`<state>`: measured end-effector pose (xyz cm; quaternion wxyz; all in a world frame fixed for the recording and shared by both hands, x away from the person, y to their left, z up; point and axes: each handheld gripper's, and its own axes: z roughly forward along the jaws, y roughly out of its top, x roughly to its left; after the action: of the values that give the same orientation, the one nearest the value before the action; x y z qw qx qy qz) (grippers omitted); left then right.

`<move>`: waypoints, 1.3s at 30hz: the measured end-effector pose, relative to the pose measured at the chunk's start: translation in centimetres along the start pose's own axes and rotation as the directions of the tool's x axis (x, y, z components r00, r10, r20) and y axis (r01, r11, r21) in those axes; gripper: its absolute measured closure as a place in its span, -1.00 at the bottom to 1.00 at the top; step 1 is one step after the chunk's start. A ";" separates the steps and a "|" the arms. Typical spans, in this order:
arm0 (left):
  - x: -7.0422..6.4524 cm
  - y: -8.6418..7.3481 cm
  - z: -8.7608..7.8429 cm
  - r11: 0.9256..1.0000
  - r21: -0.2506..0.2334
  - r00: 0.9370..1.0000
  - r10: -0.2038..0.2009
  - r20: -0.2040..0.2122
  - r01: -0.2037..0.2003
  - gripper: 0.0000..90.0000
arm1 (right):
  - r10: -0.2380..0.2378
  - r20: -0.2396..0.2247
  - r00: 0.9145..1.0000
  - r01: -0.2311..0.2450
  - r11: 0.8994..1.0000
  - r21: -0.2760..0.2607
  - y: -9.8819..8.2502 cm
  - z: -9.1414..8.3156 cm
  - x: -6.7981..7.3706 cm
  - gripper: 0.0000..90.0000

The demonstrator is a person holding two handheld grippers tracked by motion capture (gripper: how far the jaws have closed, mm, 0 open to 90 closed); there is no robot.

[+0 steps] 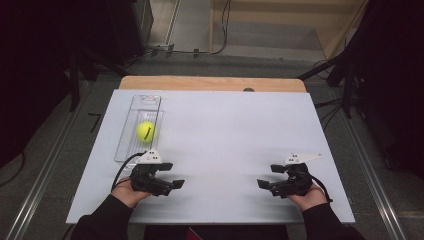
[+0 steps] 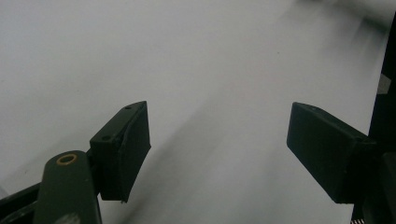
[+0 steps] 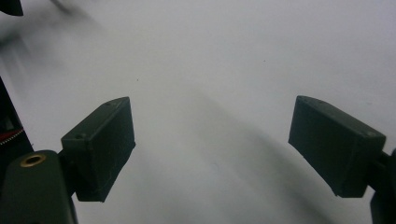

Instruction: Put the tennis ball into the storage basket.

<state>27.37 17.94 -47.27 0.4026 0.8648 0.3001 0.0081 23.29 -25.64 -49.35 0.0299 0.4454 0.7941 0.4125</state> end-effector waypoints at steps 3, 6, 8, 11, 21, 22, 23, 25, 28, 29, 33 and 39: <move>0.0 -0.3 -0.1 1.000 0.001 1.000 0.002 0.002 -0.002 -0.50 | 0.000 0.001 1.000 0.000 1.000 0.003 0.0 0.0 0.0 -0.72; -0.1 -0.5 -0.3 1.000 0.004 1.000 0.003 0.001 -0.003 -0.50 | -0.001 0.001 1.000 0.001 1.000 0.003 0.0 0.0 0.0 -0.72; -0.1 -0.6 -0.4 1.000 0.008 1.000 0.009 -0.003 -0.009 -0.50 | 0.001 0.002 1.000 -0.001 1.000 0.002 0.0 0.0 0.0 -0.72; 0.0 -0.9 -0.5 1.000 0.008 1.000 0.007 -0.004 -0.007 -0.50 | -0.001 0.003 1.000 0.001 1.000 0.004 0.0 0.0 0.0 -0.72; 0.1 -1.3 -0.9 1.000 0.004 1.000 0.007 -0.015 -0.007 -0.50 | -0.004 0.001 1.000 0.004 1.000 0.002 0.0 0.0 0.0 -0.72; 0.1 -1.3 -0.9 1.000 0.006 1.000 0.009 -0.019 -0.009 -0.50 | -0.004 0.002 1.000 0.004 1.000 0.003 0.0 0.0 0.0 -0.72; 0.1 -1.4 -1.0 1.000 0.005 1.000 0.009 -0.018 -0.009 -0.50 | -0.004 0.002 1.000 0.004 1.000 0.003 0.0 0.0 0.0 -0.72; 0.2 -1.4 -1.1 1.000 0.004 1.000 0.006 -0.020 -0.006 -0.50 | -0.003 0.002 1.000 0.003 1.000 0.003 0.0 0.0 0.0 -0.72; 0.2 -1.4 -1.1 1.000 0.006 1.000 0.006 -0.020 -0.006 -0.50 | -0.005 0.002 1.000 0.005 1.000 0.003 0.0 0.0 0.0 -0.72; 0.2 -1.4 -1.1 1.000 0.005 1.000 0.005 -0.019 -0.005 -0.50 | -0.005 0.002 1.000 0.005 1.000 0.003 0.0 0.0 0.0 -0.72; 0.2 -1.4 -1.1 1.000 0.006 1.000 0.007 -0.018 -0.007 -0.50 | -0.006 0.002 1.000 0.006 1.000 0.003 0.0 0.0 0.0 -0.72; 0.2 -1.4 -1.1 1.000 0.005 1.000 0.008 -0.017 -0.007 -0.50 | -0.009 0.001 1.000 0.009 1.000 0.004 0.0 0.0 0.0 -0.72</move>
<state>26.53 19.48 -47.58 0.3978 0.8668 0.3002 0.0162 23.26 -25.60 -49.36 0.0313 0.4422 0.7968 0.4106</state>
